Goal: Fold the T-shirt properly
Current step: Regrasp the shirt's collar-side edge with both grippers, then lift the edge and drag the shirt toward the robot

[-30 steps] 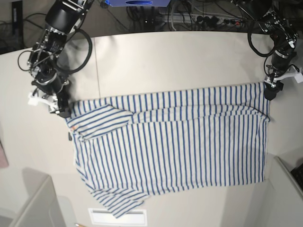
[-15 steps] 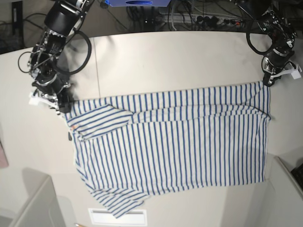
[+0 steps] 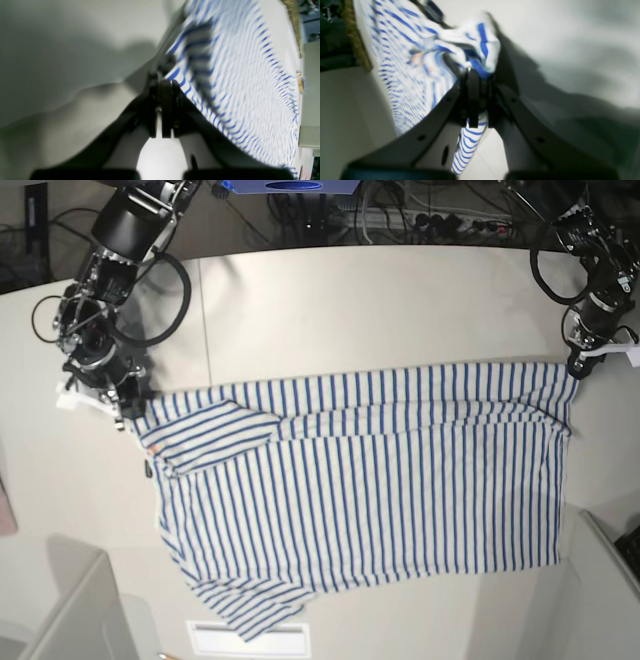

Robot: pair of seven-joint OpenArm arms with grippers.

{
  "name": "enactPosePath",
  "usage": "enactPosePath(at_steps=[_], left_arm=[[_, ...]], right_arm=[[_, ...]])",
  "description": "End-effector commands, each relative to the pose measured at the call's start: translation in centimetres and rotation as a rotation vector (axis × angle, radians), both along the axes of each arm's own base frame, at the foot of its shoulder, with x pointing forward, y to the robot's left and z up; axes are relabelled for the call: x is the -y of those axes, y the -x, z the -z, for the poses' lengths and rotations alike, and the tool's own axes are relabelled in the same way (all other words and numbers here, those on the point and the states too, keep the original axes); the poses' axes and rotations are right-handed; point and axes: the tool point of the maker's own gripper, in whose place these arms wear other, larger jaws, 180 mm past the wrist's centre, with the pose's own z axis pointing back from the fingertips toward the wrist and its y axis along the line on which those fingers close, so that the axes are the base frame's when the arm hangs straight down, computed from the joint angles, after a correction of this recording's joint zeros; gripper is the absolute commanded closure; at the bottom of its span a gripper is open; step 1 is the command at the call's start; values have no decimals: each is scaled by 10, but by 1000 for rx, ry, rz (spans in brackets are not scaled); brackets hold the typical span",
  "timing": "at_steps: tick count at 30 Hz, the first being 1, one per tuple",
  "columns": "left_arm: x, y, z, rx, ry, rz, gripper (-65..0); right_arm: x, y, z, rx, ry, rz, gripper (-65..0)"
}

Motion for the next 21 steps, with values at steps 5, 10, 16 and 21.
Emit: enactPosePath(at_steps=[5,10,16,21], left_arm=[[-6,-14,-34,77,-76,20,0],[-12,-21,-58,111,-106,1,0],[-27,-28,-93,222,-8,-52,0],[-34,-34,-108,255,34,-82,0]], right_arm=[[20,-4,-26,-23,-21,118,0],[25,-17,-49,-4,-45,101,0],[34,-22,-79,59,2,103,0],[34,-33,-87,67,-29,129,0]])
